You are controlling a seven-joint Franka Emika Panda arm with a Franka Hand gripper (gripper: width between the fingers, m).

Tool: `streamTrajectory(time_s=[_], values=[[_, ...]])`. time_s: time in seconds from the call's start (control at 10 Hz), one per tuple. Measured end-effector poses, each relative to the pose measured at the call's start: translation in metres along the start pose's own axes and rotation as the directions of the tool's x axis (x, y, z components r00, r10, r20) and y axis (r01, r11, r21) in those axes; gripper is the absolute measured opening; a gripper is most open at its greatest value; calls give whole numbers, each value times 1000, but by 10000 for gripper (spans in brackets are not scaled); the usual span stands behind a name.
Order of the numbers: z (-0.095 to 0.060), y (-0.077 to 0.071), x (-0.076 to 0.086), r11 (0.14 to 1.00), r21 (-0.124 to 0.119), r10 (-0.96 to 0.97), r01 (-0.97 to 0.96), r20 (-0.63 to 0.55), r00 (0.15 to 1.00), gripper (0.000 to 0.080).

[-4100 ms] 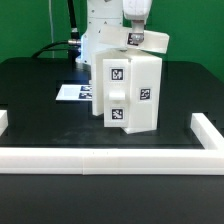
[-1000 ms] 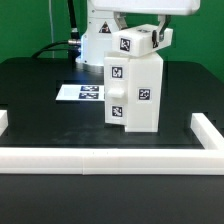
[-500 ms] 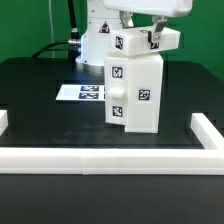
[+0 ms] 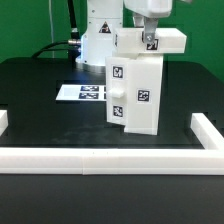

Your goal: Assemble cabinet

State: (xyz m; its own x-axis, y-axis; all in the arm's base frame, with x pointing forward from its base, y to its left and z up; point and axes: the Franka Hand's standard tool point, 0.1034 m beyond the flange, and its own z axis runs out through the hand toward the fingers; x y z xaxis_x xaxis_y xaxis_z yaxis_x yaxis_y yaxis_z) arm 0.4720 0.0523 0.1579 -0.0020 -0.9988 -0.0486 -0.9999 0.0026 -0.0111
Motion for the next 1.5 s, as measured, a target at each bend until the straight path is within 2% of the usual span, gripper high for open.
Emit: streamTrajectory(time_s=[0.2, 0.4, 0.6, 0.7, 0.8, 0.9, 1.1, 1.3, 1.5], values=[[0, -1, -1, 993, 3, 119, -119, 1, 993, 569], [0, -3, -1, 972, 16, 233, -233, 4, 972, 569], [0, -4, -2, 964, 19, 266, -266, 7, 964, 569], [0, -4, -2, 970, 19, 242, -242, 6, 970, 636], [0, -4, -2, 972, 19, 233, -233, 6, 972, 636], [0, -4, -2, 972, 20, 233, -233, 6, 972, 768], [-13, -7, -3, 973, 41, 227, -228, 21, 974, 790], [-32, -10, -5, 969, 74, 232, -235, 46, 972, 797], [-26, -9, -4, 977, 65, 202, -204, 37, 979, 797]])
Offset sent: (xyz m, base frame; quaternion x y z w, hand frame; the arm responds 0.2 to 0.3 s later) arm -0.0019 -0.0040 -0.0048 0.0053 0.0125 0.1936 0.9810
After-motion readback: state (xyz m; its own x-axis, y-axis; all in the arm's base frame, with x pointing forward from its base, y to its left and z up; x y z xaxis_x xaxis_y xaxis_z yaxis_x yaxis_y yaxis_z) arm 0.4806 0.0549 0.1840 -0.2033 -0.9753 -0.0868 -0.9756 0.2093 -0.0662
